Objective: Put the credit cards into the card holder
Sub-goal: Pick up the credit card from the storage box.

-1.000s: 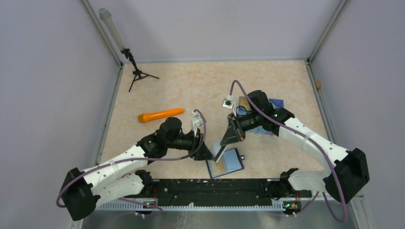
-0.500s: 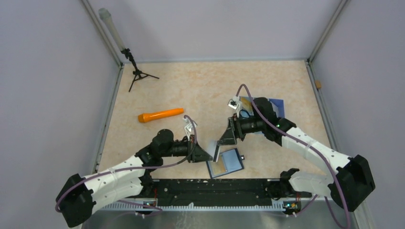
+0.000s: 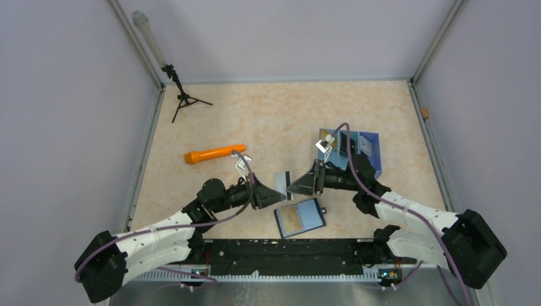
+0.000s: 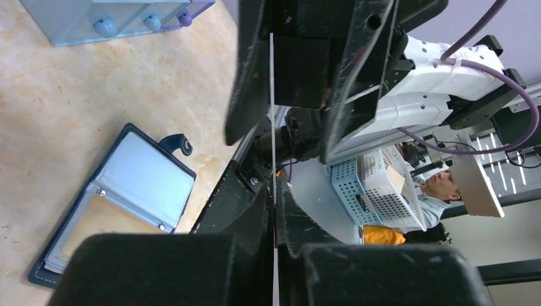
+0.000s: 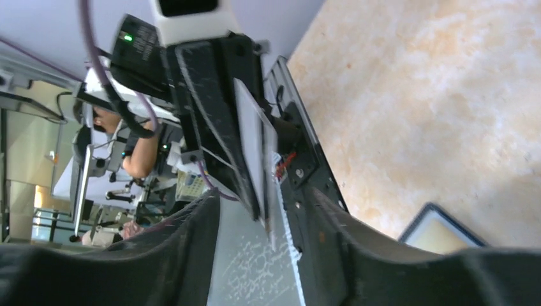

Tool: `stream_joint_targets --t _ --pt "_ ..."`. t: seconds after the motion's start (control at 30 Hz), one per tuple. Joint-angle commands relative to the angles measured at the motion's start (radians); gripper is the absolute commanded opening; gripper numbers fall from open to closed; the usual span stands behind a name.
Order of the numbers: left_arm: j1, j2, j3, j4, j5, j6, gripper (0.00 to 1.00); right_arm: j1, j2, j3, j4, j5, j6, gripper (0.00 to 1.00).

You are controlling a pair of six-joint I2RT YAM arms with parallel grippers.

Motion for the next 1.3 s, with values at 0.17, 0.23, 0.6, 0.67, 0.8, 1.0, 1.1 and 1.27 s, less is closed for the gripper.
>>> stream_joint_targets --t 0.17,0.23,0.6,0.67,0.8,1.0,1.1,1.27 --pt "-0.028 0.071 -0.007 0.117 0.008 -0.032 0.00 0.038 0.067 -0.001 0.331 0.030 0.126 0.06" --pt "-0.032 0.080 0.003 0.075 0.011 -0.034 0.14 0.038 0.060 -0.006 0.271 0.048 0.112 0.00" --pt "-0.130 0.100 0.040 -0.404 -0.259 -0.057 0.85 0.038 -0.129 -0.094 -0.307 0.243 -0.102 0.00" --pt "-0.164 0.126 0.048 -0.445 -0.301 -0.087 0.83 0.039 -0.137 -0.124 -0.330 0.246 -0.110 0.00" --pt "-0.221 0.185 0.085 -0.508 -0.373 -0.104 0.79 0.038 -0.116 -0.194 -0.285 0.217 -0.109 0.00" --pt "-0.274 0.281 0.157 -0.557 -0.421 -0.103 0.74 0.040 -0.084 -0.233 -0.253 0.231 -0.133 0.00" --pt "-0.291 0.321 0.195 -0.587 -0.453 -0.098 0.72 0.039 -0.075 -0.239 -0.256 0.247 -0.144 0.00" --pt "-0.307 0.349 0.227 -0.650 -0.480 -0.099 0.69 0.039 -0.062 -0.253 -0.232 0.274 -0.146 0.00"
